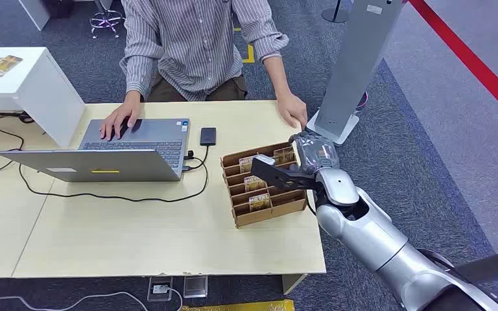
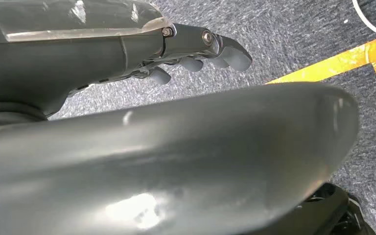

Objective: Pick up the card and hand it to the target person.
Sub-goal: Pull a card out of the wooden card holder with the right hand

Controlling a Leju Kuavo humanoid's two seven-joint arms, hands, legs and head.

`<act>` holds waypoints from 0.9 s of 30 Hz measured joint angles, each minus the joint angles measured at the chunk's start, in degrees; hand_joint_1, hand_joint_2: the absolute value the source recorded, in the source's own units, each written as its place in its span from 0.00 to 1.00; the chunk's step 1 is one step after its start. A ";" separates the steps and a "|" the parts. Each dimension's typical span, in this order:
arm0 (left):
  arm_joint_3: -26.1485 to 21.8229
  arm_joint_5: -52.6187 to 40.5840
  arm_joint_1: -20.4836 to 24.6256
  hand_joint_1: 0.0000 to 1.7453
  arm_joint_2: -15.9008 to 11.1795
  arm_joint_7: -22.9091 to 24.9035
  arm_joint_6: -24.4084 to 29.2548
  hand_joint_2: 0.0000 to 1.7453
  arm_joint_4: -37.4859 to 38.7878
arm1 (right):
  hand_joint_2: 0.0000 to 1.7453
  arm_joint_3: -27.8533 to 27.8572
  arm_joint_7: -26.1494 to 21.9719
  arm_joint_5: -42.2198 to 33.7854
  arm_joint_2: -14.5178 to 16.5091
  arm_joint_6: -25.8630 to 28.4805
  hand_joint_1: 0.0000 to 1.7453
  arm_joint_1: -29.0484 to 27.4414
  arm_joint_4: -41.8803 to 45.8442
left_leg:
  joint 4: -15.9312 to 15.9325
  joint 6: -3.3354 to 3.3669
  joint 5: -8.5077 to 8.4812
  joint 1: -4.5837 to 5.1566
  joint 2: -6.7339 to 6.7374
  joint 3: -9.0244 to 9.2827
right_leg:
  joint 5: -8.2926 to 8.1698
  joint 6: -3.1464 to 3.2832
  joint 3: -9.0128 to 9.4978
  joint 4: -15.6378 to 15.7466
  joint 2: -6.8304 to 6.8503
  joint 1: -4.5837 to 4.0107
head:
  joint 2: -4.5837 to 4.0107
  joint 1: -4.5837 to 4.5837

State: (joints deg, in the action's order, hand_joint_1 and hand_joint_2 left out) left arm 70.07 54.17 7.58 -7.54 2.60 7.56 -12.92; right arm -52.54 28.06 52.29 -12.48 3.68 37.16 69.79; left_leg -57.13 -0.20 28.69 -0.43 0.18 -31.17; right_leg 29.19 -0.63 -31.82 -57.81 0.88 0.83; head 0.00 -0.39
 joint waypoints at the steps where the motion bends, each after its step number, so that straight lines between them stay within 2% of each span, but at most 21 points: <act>1: 0.00 0.00 0.00 0.00 0.00 0.02 -0.01 0.00 0.00 | 1.00 0.00 -0.23 -0.08 0.07 0.03 0.35 0.00 -0.08 | 0.00 0.00 0.00 0.00 0.00 0.00 | 0.00 0.00 0.00 0.00 0.00 0.00 | 0.00 0.00; 7: 0.00 -0.08 0.05 0.00 0.00 0.17 -0.19 0.00 0.00 | 1.00 -0.02 -2.53 -1.08 1.15 0.53 0.31 0.11 -1.63 | 0.00 0.00 0.00 0.00 0.00 0.00 | 0.00 0.00 0.00 0.00 0.00 0.00 | 0.01 0.03; 18: 0.00 -0.08 0.08 0.00 0.02 0.28 -0.17 0.00 0.00 | 1.00 -0.16 -4.78 -2.42 3.31 1.86 0.33 0.97 -5.80 | 0.00 0.00 0.00 0.00 0.00 -0.01 | 0.00 0.00 0.00 0.00 0.00 0.00 | 0.00 -0.03; 19: 0.00 -0.08 0.08 0.00 0.01 0.28 -0.17 0.00 0.00 | 1.00 -0.17 -4.85 -2.46 3.47 1.88 0.34 1.00 -6.10 | 0.00 0.00 0.00 0.00 0.00 0.00 | 0.00 0.00 0.00 0.00 0.00 0.00 | 0.00 -0.03; 23: 0.00 -0.08 0.07 0.00 0.01 0.28 -0.17 0.00 0.00 | 1.00 -0.17 -5.12 -2.56 3.96 2.00 0.51 1.11 -7.17 | 0.00 0.00 0.00 0.00 0.00 0.00 | 0.00 0.00 0.00 0.00 0.00 0.00 | 0.01 0.01; 27: 0.00 -0.06 0.06 0.00 0.02 0.24 -0.14 0.00 0.00 | 1.00 -0.24 -5.33 -2.84 4.39 2.42 0.48 1.73 -8.30 | 0.00 0.00 0.00 0.00 0.00 0.00 | 0.00 0.00 0.00 0.00 0.00 0.00 | 0.01 0.04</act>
State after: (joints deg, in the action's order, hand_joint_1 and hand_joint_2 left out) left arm 70.07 54.11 7.64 -7.52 2.84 7.43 -12.92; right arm -52.78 22.73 49.45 -8.09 6.10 38.90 61.49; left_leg -57.13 -0.20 28.69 -0.43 0.18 -31.17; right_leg 29.20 -0.63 -31.82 -57.81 0.88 0.83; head 0.01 -0.35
